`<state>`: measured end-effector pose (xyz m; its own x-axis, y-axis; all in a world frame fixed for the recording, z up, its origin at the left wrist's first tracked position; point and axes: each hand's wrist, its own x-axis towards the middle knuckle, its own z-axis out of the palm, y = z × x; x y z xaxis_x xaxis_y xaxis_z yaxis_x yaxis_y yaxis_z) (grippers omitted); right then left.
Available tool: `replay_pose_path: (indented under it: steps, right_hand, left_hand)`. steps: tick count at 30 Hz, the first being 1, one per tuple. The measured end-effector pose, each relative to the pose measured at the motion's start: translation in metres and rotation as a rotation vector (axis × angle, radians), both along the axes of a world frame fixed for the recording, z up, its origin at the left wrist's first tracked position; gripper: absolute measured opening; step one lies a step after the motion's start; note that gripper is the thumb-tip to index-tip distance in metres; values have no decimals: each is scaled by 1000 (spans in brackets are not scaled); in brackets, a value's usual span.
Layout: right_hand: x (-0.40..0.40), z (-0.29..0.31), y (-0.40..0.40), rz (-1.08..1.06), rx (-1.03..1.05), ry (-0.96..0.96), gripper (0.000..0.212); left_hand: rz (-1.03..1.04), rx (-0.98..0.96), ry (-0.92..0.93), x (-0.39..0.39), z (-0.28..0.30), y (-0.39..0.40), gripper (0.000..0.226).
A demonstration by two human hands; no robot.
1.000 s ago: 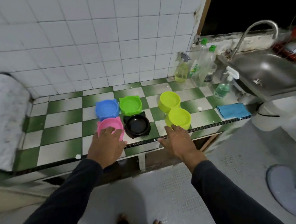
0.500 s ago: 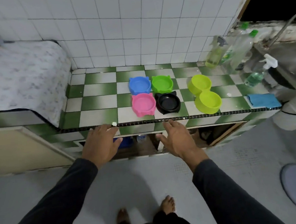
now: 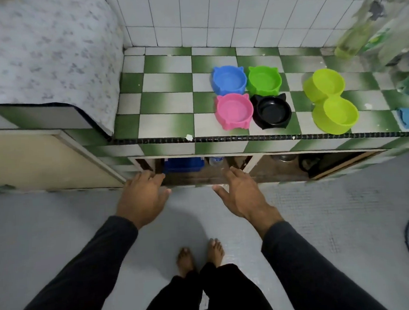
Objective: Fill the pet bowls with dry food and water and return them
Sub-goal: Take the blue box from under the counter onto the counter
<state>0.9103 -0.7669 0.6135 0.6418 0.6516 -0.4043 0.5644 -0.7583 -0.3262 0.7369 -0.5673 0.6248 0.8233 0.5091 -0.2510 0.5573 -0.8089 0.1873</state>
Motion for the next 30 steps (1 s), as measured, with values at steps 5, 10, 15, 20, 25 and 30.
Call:
replay_pose_path:
  steps: [5, 10, 15, 20, 25, 30]
  right_hand:
    - [4, -41, 18, 63, -40, 58, 68]
    - [9, -85, 33, 85, -37, 73, 67]
    - [23, -147, 54, 80, -38, 64, 66]
    - [32, -233, 75, 68, -29, 68, 66]
    - [47, -322, 96, 4, 27, 110, 66]
    - [65, -407, 113, -54, 120, 123, 67]
  left_hand:
    - [43, -30, 2, -3, -43, 7, 50]
    - [69, -64, -1, -1, -95, 18, 49]
    - [64, -87, -9, 8, -164, 41, 53]
    - [74, -112, -4, 20, -246, 64, 59]
    - [66, -133, -43, 38, -337, 88, 71]
    - [92, -108, -74, 58, -420, 104, 69]
